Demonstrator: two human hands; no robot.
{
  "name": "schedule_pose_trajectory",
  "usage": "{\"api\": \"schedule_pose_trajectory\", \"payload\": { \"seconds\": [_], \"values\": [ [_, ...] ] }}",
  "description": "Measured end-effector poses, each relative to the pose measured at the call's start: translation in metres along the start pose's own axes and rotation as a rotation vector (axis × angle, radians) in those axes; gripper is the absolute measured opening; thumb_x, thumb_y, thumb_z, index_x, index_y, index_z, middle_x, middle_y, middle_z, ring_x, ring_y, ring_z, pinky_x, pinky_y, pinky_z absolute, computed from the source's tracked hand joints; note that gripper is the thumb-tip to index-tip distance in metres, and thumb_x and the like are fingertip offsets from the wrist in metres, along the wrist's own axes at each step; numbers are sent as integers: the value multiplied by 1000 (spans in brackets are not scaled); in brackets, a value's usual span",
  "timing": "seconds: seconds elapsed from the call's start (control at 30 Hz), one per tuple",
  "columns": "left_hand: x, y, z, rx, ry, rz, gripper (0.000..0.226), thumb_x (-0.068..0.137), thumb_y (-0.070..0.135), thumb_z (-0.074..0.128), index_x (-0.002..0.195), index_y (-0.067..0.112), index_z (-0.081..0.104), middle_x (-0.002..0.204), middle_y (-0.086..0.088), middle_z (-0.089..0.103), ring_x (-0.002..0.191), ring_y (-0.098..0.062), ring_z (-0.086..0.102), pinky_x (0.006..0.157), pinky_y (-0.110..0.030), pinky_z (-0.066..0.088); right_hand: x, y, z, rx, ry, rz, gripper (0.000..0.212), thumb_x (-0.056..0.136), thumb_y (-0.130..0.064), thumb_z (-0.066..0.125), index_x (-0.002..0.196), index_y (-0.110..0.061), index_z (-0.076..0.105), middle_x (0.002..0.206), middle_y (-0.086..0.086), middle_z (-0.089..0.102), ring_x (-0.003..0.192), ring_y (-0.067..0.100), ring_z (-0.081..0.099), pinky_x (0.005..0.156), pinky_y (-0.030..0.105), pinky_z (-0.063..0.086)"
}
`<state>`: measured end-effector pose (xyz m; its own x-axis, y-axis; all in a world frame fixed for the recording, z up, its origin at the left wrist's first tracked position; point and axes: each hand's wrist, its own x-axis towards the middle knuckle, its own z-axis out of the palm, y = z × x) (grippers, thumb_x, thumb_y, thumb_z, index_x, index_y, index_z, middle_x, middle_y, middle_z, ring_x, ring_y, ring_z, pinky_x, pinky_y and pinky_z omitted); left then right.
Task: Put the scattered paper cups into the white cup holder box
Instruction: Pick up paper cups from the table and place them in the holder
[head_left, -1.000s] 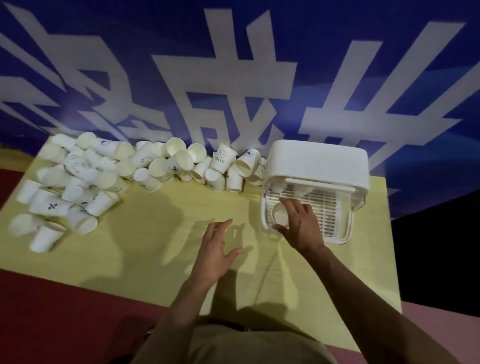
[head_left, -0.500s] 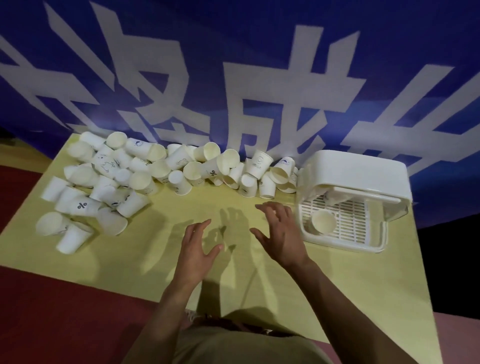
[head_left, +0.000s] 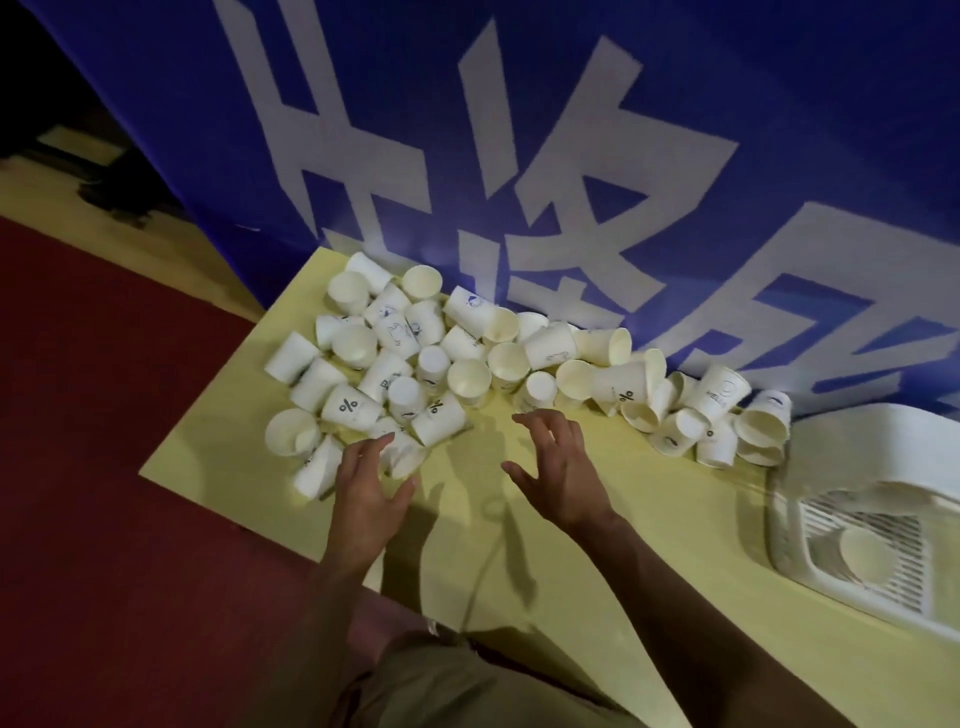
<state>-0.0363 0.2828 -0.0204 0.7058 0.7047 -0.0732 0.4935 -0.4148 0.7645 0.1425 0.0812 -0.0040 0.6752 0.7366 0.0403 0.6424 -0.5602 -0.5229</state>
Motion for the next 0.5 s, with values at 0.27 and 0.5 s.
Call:
{"api": "schedule_pose_trajectory", "payload": {
  "seconds": [0.27,0.5],
  "values": [
    [34,-24,-12,-82,-54,-46,64,78,37,77,136,22,56,126,11,41,119,-8,42,108,-43,42,90,-15,37,-227,-58,-25,74,85,-47,72,139,0,52,131,24,57,112,42,53,95,50,45],
    [45,-38,-25,-30,-17,94,62,75,17,88,130,19,59,125,9,46,117,-15,52,99,-44,51,145,-24,57,-350,-201,-32,88,69,-35,89,143,-6,52,137,23,56,117,46,53,87,54,52]
  ]
}}
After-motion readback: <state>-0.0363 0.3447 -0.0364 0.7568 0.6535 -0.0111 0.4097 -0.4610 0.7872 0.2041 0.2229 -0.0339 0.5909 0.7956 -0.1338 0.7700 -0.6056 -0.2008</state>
